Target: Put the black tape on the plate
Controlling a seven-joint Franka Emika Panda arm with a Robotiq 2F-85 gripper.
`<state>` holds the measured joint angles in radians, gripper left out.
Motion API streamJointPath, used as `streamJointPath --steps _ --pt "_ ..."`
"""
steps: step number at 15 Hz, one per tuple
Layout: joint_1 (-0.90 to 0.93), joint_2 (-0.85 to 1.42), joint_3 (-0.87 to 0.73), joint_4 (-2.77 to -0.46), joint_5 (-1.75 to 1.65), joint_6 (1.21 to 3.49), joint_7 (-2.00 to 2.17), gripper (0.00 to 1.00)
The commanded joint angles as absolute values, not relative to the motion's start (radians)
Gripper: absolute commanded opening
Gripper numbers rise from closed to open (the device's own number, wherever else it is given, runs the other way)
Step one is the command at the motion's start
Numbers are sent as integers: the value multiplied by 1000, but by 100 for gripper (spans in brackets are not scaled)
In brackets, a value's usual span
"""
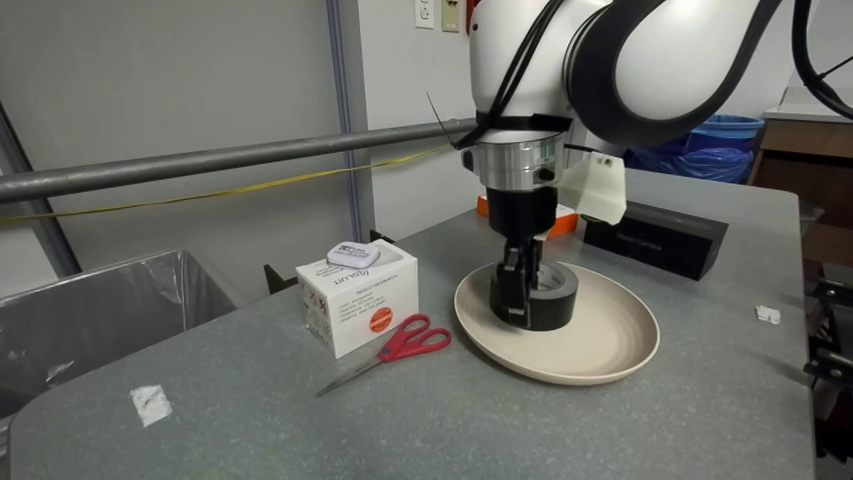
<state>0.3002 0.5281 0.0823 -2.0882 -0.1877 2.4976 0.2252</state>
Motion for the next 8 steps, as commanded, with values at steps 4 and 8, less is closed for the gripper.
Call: streamJointPath --steps 4,8 --pt "310 497 73 -2107 -193 2494 234 100" --pt "304 512 75 -2094 -185 2493 228 100"
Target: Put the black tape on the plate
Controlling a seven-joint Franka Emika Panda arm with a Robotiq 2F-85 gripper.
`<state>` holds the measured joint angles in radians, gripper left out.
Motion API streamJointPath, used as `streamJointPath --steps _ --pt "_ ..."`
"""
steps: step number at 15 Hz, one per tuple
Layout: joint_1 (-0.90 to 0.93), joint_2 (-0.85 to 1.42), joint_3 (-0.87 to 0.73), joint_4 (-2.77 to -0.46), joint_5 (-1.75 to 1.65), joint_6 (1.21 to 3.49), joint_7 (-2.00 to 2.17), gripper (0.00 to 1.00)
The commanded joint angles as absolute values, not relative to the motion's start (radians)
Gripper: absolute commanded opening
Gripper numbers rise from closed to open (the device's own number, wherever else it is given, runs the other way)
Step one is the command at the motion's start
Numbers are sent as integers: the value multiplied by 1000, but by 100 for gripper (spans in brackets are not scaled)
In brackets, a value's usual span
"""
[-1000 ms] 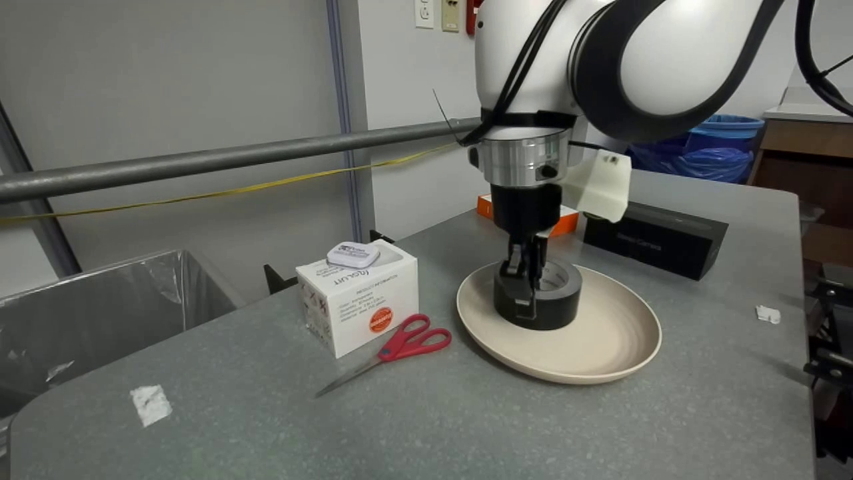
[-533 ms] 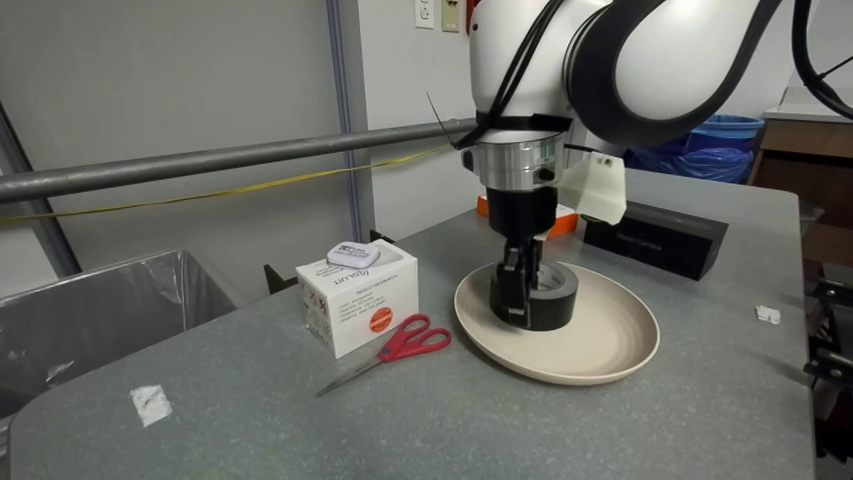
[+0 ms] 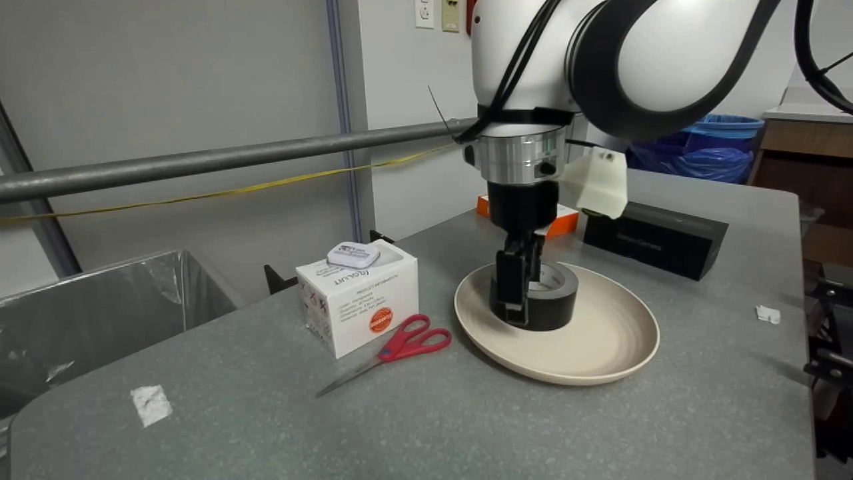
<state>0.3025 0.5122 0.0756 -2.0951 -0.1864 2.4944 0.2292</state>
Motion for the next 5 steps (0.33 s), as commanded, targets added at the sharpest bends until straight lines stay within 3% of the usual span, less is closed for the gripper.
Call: streamJointPath --steps 1,5 --pt "303 510 74 -2095 -185 2493 228 100" --pt "304 514 75 -2095 -185 2493 228 100"
